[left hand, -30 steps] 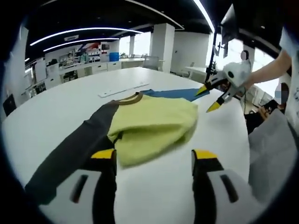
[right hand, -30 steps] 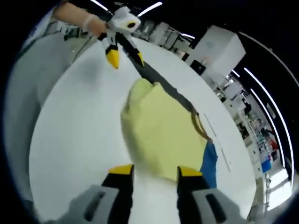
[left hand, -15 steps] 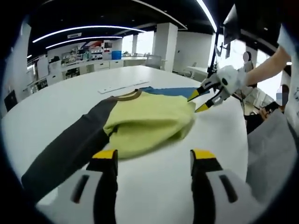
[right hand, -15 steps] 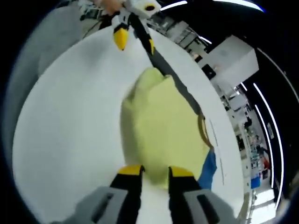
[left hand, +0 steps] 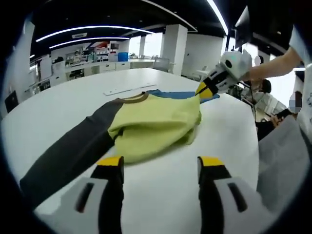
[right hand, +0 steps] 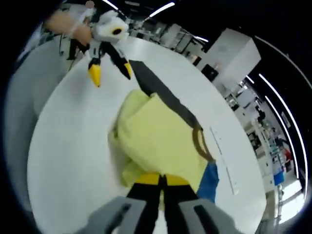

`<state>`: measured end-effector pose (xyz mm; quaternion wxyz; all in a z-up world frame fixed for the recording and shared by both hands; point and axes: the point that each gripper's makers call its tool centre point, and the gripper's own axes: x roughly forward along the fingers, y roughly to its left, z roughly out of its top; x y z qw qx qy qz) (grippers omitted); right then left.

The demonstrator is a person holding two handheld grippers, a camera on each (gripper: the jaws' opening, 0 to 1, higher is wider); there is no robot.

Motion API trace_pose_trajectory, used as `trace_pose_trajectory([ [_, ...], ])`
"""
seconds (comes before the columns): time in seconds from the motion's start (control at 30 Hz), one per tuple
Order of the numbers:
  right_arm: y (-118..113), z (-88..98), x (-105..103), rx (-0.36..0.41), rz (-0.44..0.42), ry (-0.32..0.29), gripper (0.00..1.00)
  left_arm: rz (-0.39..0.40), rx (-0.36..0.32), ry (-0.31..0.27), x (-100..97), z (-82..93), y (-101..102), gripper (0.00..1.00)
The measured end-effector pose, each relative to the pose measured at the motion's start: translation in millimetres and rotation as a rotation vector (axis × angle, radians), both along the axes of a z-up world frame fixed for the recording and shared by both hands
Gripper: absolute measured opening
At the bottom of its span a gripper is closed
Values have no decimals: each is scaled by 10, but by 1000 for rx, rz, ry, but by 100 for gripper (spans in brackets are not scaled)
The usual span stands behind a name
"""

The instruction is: Fold the garment on the visible template until the final outline fits inside the template.

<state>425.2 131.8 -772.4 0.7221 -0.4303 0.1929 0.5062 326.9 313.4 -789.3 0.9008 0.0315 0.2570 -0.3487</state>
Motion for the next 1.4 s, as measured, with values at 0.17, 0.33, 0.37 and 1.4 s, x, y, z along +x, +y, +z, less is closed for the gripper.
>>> trace_pose_trajectory([
  [0.17,101,27,323,8,-39,38,0,7,-7,1,5,-7,1,57],
  [0.33,180,-96,596,10,-118,82,0,15,-14,11,5,-41,18,56],
  [0.37,198,-124,635,9,-121,83,0,16,-12,13,3,-48,20,55],
  [1.4,236,-744,1042,19,-313,263,0,30,-26,43,61,-120,-43,53],
])
